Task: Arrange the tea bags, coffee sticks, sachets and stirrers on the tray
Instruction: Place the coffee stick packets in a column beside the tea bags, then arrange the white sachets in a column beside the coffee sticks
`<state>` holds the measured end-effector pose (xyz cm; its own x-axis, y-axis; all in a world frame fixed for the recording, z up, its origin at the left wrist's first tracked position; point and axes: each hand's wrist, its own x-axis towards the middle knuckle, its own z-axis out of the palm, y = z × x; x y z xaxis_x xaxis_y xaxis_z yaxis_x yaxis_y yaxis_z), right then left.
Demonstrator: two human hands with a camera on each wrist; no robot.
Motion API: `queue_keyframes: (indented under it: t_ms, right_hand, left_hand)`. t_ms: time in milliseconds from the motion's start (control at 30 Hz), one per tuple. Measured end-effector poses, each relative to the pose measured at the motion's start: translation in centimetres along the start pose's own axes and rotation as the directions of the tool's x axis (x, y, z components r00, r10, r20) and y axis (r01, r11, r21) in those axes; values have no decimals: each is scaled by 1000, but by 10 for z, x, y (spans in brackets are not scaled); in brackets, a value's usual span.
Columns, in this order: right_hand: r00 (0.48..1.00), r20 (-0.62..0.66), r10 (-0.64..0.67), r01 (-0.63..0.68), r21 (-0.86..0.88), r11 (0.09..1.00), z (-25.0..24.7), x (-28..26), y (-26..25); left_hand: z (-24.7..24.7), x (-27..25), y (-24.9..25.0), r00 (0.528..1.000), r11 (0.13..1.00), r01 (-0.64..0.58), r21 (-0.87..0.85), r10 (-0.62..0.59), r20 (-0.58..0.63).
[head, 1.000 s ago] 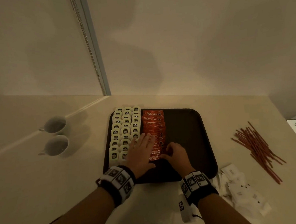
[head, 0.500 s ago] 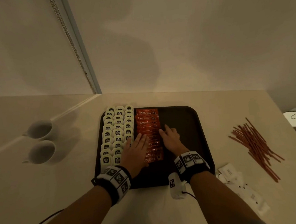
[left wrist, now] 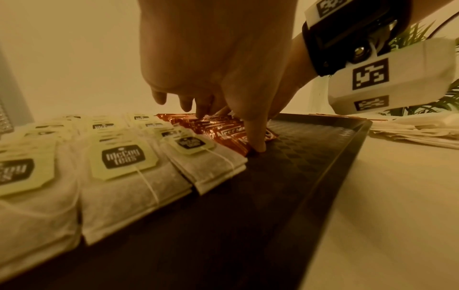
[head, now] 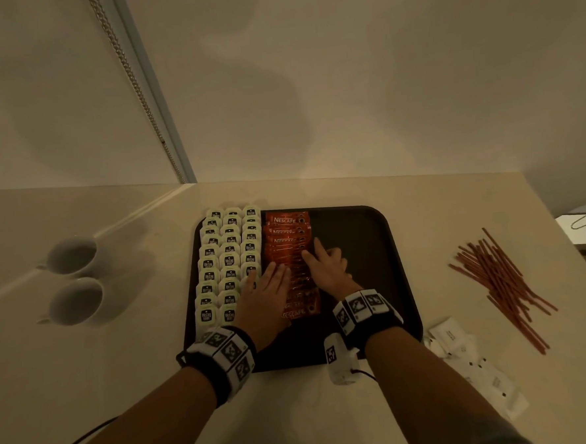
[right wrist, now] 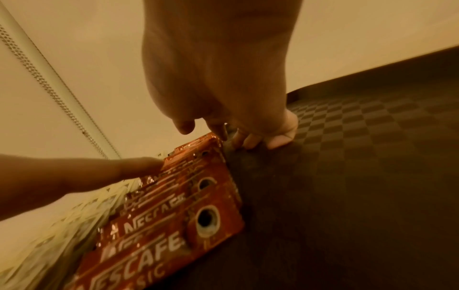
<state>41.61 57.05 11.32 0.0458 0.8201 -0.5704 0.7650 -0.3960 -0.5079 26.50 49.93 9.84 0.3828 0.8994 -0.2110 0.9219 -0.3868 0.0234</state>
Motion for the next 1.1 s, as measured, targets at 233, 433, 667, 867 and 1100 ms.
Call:
queue_keyframes:
  t_ms: [233,433,667,867,1100]
  right_hand:
    - [986,-159,-54,92,240,966,-71,-28,57]
    - [966,-242,90,-55,150,987,-124,-98,180]
    - [975,-127,183,-207,-212,955,-66,-161,249]
    - [974,-210,83,-148,-319,936,-45,-148,246]
    - [974,-227,8,-102,-405,909,-27,-155,244]
  left_hand:
    - [-17,-5,9,998,998,50,-32,-48,40]
    - [-42,-49,-4,970,845,61,-531,-175,-167]
    - [-20,-148,-48,940,579,130,-805,-331,-86]
    - [39,-214,-78,852,403,382,-832,-502,147]
    - [59,-247,-88,832,363,462,-809,-494,253]
